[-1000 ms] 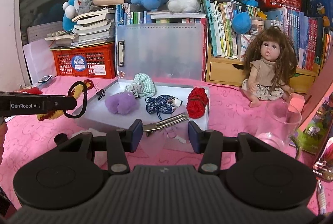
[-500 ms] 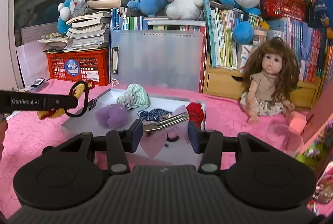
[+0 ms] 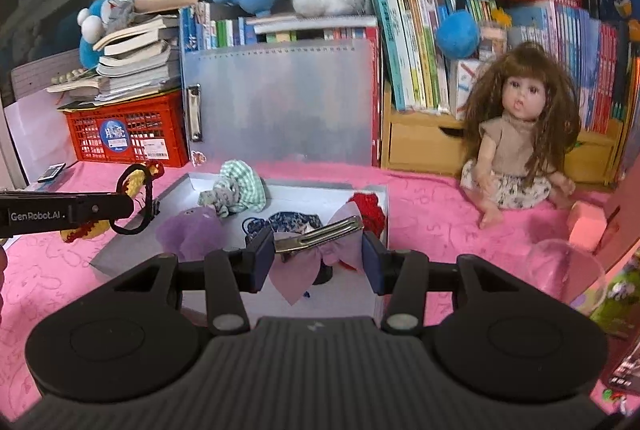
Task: Organize objects
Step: 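Lower the yellow-red strap and metal hair clip into the tray with both tools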
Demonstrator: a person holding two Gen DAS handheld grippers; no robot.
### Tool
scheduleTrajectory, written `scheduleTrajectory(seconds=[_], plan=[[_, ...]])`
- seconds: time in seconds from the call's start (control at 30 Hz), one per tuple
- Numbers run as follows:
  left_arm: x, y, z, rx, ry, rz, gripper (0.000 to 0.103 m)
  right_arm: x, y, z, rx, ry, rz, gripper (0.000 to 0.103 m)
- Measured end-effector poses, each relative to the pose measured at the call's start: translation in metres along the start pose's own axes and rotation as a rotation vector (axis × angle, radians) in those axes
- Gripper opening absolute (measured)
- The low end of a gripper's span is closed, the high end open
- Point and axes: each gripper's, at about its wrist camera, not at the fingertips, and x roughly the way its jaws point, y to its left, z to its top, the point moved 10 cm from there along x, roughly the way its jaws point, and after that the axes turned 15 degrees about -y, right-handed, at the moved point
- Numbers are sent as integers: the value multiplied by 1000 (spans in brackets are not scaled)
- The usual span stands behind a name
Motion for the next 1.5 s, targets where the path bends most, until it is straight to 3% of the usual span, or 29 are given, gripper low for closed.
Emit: scheduleTrajectory(seconds=[0.8, 1.5], plan=[[36, 21, -42, -4, 101, 42, 20, 44, -17, -48, 175, 145, -15, 53], [62, 46, -60, -24, 149, 107, 20, 70, -11, -68, 123, 212, -15, 53]])
